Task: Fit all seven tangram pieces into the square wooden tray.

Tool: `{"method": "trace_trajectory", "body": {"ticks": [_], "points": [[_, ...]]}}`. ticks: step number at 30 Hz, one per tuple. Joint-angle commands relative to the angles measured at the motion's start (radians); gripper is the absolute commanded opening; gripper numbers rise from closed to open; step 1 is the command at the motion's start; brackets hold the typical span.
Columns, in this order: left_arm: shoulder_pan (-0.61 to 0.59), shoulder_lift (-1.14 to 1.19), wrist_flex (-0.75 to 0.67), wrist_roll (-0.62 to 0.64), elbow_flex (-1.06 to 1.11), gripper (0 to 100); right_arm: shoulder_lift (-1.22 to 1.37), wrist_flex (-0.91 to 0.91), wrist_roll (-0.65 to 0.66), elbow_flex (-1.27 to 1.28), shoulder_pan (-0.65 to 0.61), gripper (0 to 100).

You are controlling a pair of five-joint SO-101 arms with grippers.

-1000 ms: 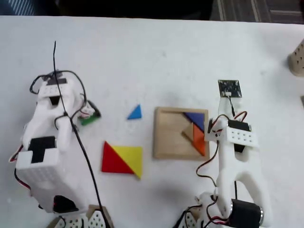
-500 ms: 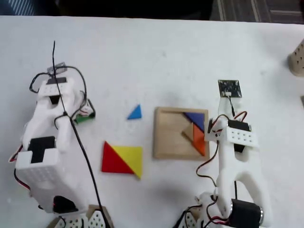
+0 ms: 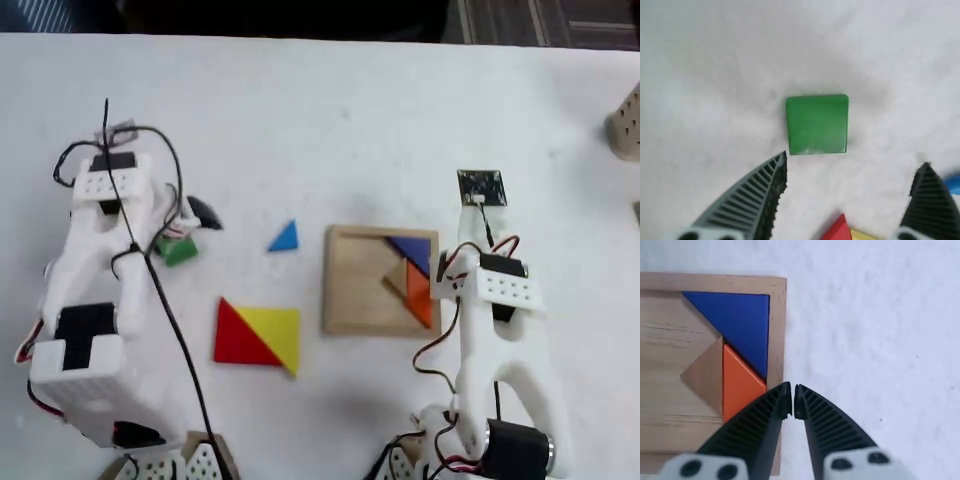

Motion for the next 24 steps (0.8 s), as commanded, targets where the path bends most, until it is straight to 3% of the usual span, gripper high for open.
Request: {"method": "trace_trajectory", "body": {"ticks": [1,10,24], "points": [[0.031,-0.062,-0.072,-0.014,0.006,37,-0.036,-0.019,0.012,-0.008,-0.010,2.4],[-0.005,-0.062,-0.186,-0.061,0.101,33,-0.036,-0.019,0.012,-0.008,-0.010,2.4],[-0.033,0.113,-0.155,-0.061,0.006,33,-0.036,-0.019,0.012,-0.008,-0.010,2.4]]}}
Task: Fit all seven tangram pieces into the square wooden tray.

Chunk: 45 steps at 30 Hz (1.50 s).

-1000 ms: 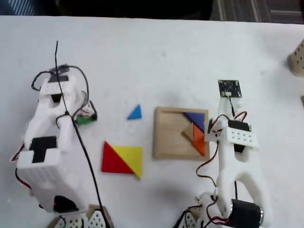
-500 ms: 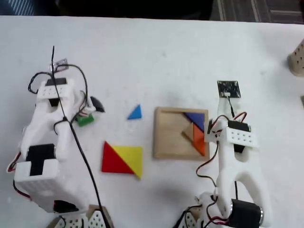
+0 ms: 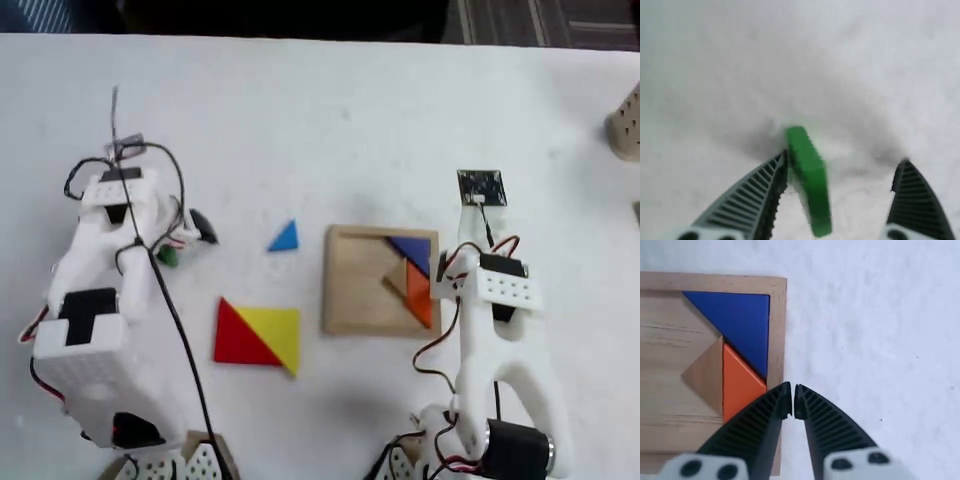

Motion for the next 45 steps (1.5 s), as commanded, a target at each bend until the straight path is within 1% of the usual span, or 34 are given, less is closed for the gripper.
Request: {"method": "trace_trajectory", "body": {"ticks": [1,9,11,13,15,18,19,21,24,28,30,34,36,42,45], "points": [[-0.018,-0.001,0.005,-0.009,-0.051,33,-0.036,-0.019,0.012,-0.008,-0.010,2.4],[-0.015,0.004,0.003,-0.014,-0.057,33,-0.036,-0.019,0.012,-0.008,-0.010,2.4],[-0.013,0.004,0.003,-0.015,-0.057,31,-0.036,-0.019,0.012,-0.008,-0.010,2.4],[-0.013,0.005,0.002,-0.015,-0.058,25,-0.036,-0.019,0.012,-0.008,-0.010,2.4],[-0.012,0.005,0.000,-0.020,-0.060,16,-0.036,-0.019,0.012,-0.008,-0.010,2.4],[0.008,0.005,-0.011,-0.127,-0.060,3,-0.036,-0.019,0.012,-0.008,-0.010,2.4],[0.018,0.005,-0.009,-0.161,-0.060,1,-0.036,-0.019,0.012,-0.008,-0.010,2.4],[0.031,0.004,-0.006,-0.192,-0.055,4,-0.036,-0.019,0.012,-0.008,-0.010,2.4],[0.031,0.002,-0.006,-0.192,-0.054,2,-0.036,-0.019,0.012,-0.008,-0.010,2.4],[0.030,-0.001,0.005,-0.198,-0.058,2,-0.036,-0.019,0.012,-0.008,-0.010,2.4],[0.028,-0.002,0.041,-0.198,-0.078,2,-0.036,-0.019,0.012,-0.008,-0.010,2.4],[0.031,-0.028,0.160,-0.198,-0.153,2,-0.036,-0.019,0.012,-0.008,-0.010,2.4],[0.031,-0.051,0.189,-0.198,-0.173,2,-0.036,-0.019,0.012,-0.008,-0.010,2.4],[0.031,-0.110,0.193,-0.203,-0.176,3,-0.036,-0.019,0.012,-0.008,-0.010,2.4],[0.031,-0.120,0.193,-0.255,-0.176,3,-0.036,-0.019,0.012,-0.008,-0.010,2.4]]}}
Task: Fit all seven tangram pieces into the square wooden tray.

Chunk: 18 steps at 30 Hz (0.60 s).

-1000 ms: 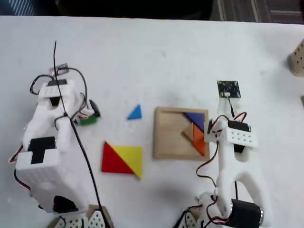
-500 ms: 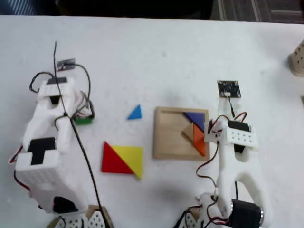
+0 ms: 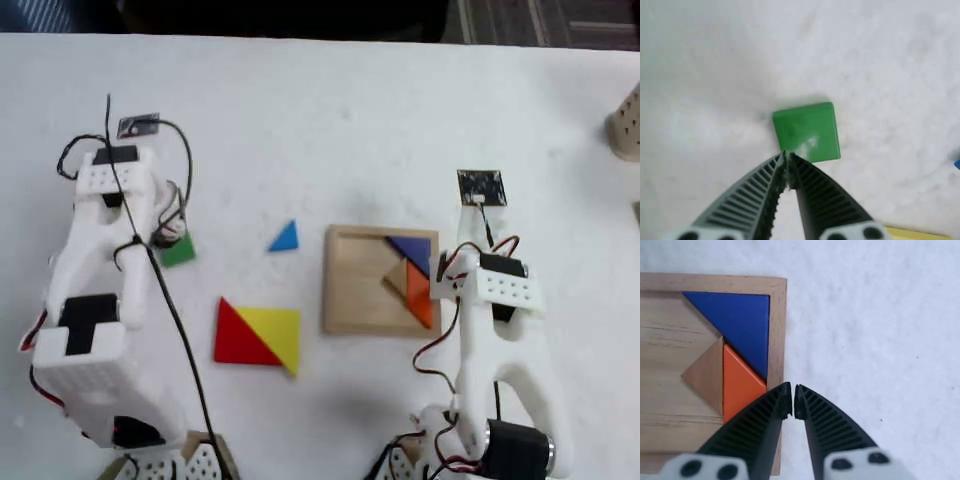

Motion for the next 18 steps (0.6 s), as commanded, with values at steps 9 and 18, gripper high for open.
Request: {"method": "trace_trajectory", "body": {"ticks": [9,18], "points": [[-0.002,-0.022,-0.017,-0.014,-0.028,22,-0.036,-0.019,0.012,-0.008,-0.010,2.4],[-0.005,0.153,-0.101,0.068,-0.028,29,-0.036,-0.019,0.012,-0.006,-0.010,2.4]]}}
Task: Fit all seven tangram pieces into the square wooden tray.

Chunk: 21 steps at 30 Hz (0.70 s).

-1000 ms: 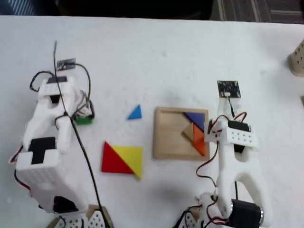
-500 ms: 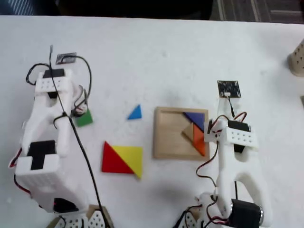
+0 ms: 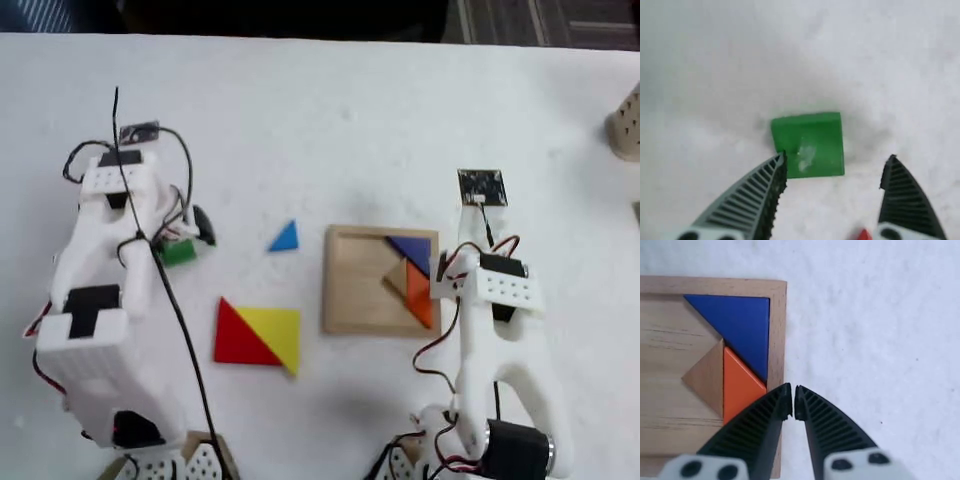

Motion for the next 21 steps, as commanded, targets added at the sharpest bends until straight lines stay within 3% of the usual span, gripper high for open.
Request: {"method": "trace_trajectory", "body": {"ticks": [1,8,21], "points": [[-0.010,0.062,-0.041,0.011,-0.038,29,-0.036,-0.013,0.012,-0.006,-0.010,2.4],[-0.067,0.122,0.014,0.011,-0.124,27,-0.036,-0.013,0.012,-0.006,-0.010,2.4],[-0.038,0.122,0.015,0.009,-0.118,24,-0.036,-0.013,0.012,-0.006,-0.010,2.4]]}}
